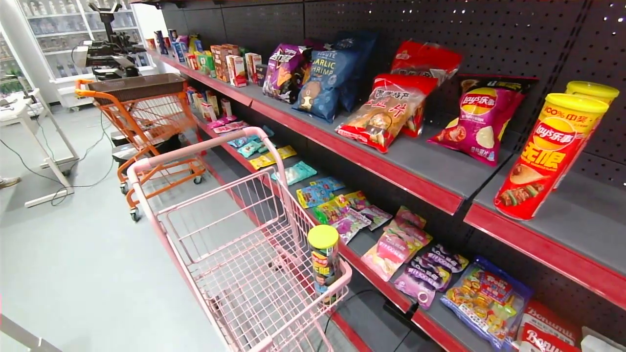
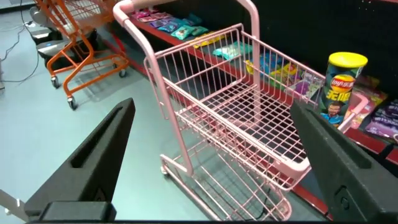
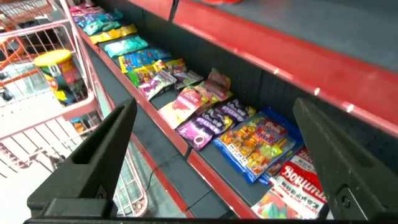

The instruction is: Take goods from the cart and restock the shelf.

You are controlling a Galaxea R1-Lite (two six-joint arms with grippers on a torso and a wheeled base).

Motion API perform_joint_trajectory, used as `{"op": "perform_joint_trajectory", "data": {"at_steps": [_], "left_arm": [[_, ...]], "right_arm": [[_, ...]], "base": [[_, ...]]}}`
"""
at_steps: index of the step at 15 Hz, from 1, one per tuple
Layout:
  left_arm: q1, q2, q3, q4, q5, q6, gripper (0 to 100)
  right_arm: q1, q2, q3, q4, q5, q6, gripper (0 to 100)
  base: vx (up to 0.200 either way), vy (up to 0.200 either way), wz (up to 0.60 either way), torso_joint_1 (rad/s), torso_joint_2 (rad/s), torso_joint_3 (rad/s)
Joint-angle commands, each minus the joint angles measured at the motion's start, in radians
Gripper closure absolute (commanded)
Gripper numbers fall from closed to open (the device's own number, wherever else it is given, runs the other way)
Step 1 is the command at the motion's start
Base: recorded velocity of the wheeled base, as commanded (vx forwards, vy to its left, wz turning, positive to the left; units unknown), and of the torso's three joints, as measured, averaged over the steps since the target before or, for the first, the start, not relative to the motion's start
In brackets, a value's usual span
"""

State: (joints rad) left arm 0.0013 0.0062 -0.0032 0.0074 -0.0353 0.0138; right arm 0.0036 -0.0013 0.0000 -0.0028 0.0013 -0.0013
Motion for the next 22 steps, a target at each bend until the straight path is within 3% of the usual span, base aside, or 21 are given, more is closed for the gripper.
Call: {"op": "perform_joint_trajectory", "data": {"at_steps": [1, 8, 12, 13, 14, 15, 16, 17, 18, 19, 20, 21, 22], "left_arm": [[0.000, 0.001, 0.000, 0.000, 0.000, 0.000, 0], [0.000, 0.001, 0.000, 0.000, 0.000, 0.000, 0], [-0.001, 0.017, 0.000, -0.001, -0.012, 0.003, 0], [-0.006, 0.032, -0.055, 0.000, -0.069, 0.018, 0], [-0.040, 0.235, -0.264, 0.002, -0.109, 0.008, 0], [-0.049, 0.485, -0.485, -0.020, -0.110, -0.077, 0], [-0.046, 0.607, -0.589, -0.041, -0.110, -0.138, 0], [-0.027, 0.793, -0.646, -0.083, -0.106, -0.161, 0], [-0.017, 0.925, -0.600, -0.165, -0.126, -0.161, 0], [-0.021, 1.034, -0.549, -0.294, -0.198, -0.152, 0], [-0.021, 1.152, -0.532, -0.446, -0.319, -0.101, 0], [-0.004, 1.261, -0.532, -0.550, -0.425, -0.026, 0], [0.005, 1.348, -0.551, -0.577, -0.468, 0.023, 0]], "right_arm": [[0.001, 0.001, 0.000, 0.000, 0.000, 0.000, 0], [-0.001, 0.001, 0.000, 0.000, 0.000, 0.000, 0], [-0.001, 0.001, 0.000, 0.000, 0.000, 0.000, 0], [-0.001, 0.001, 0.000, 0.000, 0.000, 0.000, 0], [-0.001, 0.001, 0.000, 0.000, 0.000, 0.000, 0], [0.001, 0.001, 0.000, 0.000, 0.000, 0.000, 0], [-0.001, 0.001, 0.000, 0.000, 0.000, -0.002, 0], [0.001, 0.001, 0.000, 0.000, 0.000, -0.002, 0], [0.001, 0.001, 0.000, 0.000, 0.000, -0.002, 0], [0.001, 0.001, 0.000, 0.000, 0.000, -0.003, 0], [-0.001, 0.001, 0.000, 0.000, 0.002, -0.008, 0], [-0.001, 0.001, 0.000, 0.000, 0.002, -0.006, 0], [-0.001, 0.001, 0.000, 0.000, 0.002, -0.005, 0]], "base": [[0.000, 0.000, 0.00, -0.193, 0.51, 0.305], [0.000, 0.000, 0.00, -0.194, 0.54, 0.347], [0.000, 0.000, 0.00, -0.067, 0.20, 0.139], [0.000, 0.000, 0.00, 0.000, 0.00, 0.000], [0.000, 0.000, 0.00, 0.000, 0.00, 0.000], [0.000, 0.000, 0.00, 0.000, 0.00, 0.000], [0.000, 0.000, 0.00, 0.000, 0.00, 0.000], [0.000, 0.000, 0.00, 0.000, 0.00, 0.000], [0.000, 0.000, 0.00, 0.000, 0.00, 0.000], [0.000, 0.000, 0.00, 0.000, 0.00, 0.000], [0.000, 0.000, 0.00, 0.000, 0.00, 0.000], [0.000, 0.000, 0.00, 0.000, 0.00, 0.000], [0.000, 0.000, 0.00, 0.000, 0.00, 0.000]]}}
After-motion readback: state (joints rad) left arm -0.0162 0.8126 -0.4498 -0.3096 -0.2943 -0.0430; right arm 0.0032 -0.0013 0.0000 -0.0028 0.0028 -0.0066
